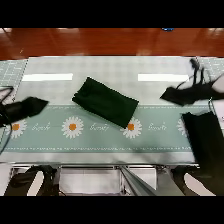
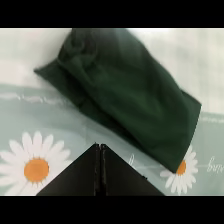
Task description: Fold the shirts.
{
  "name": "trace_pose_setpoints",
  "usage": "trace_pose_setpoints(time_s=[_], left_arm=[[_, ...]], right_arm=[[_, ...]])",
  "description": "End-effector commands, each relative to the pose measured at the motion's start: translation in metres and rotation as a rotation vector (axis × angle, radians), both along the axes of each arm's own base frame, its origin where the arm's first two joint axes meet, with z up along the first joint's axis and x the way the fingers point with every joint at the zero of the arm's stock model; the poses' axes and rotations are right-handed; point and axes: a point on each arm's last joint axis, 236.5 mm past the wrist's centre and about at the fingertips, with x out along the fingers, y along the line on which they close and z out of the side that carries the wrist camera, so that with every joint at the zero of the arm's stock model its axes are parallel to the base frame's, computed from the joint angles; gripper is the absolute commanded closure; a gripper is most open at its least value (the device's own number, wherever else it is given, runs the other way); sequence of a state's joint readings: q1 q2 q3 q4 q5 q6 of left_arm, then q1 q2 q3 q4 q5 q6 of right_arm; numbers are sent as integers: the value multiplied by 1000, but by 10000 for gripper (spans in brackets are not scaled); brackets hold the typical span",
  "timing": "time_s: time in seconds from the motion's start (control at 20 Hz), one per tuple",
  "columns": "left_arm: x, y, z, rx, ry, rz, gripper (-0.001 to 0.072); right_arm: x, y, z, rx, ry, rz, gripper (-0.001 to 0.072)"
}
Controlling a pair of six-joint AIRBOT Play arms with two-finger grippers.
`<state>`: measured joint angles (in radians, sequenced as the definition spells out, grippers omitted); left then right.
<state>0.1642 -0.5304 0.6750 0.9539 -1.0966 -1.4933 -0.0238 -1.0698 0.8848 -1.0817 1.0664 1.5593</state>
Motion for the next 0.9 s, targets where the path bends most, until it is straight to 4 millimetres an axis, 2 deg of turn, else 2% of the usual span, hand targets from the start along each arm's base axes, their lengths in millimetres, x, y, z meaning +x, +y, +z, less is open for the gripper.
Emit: trace_pose_setpoints(time_s=[0.0, 0.1, 0.2, 0.4, 0.55, 0.65, 0.7, 0.75, 0.8, 0.85], left_arm=[[-26, -17, -46, -38, 102, -34, 693], [-29, -21, -57, -39, 117, -43, 693], [-26, -22, -58, -41, 112, -38, 693], [-24, -21, -56, -43, 103, -33, 693], [-24, -21, -56, -43, 101, -31, 693], [-21, -19, -55, -42, 88, -22, 693], [-19, -19, -54, -42, 81, -16, 693], [-18, -18, -53, -42, 76, -13, 693], [-18, -18, -53, -43, 77, -13, 692], [-18, -18, -53, -42, 76, -13, 693]], right_arm=[[-26, 43, -53, 188, 26, -115, 293], [-32, 74, -77, 204, 85, -78, 292], [-22, 96, -91, 261, 106, -104, 292], [-1, 128, -103, 398, 158, -92, 292], [-1, 146, -113, 445, 236, -50, 293], [-4, 168, -114, 449, 251, 17, 298], [-1, 179, -111, 449, 243, 48, 328], [4, 188, -104, 455, 225, 73, 463], [14, 195, -91, 460, 169, 122, 692], [23, 203, -72, 475, 123, 176, 688]])
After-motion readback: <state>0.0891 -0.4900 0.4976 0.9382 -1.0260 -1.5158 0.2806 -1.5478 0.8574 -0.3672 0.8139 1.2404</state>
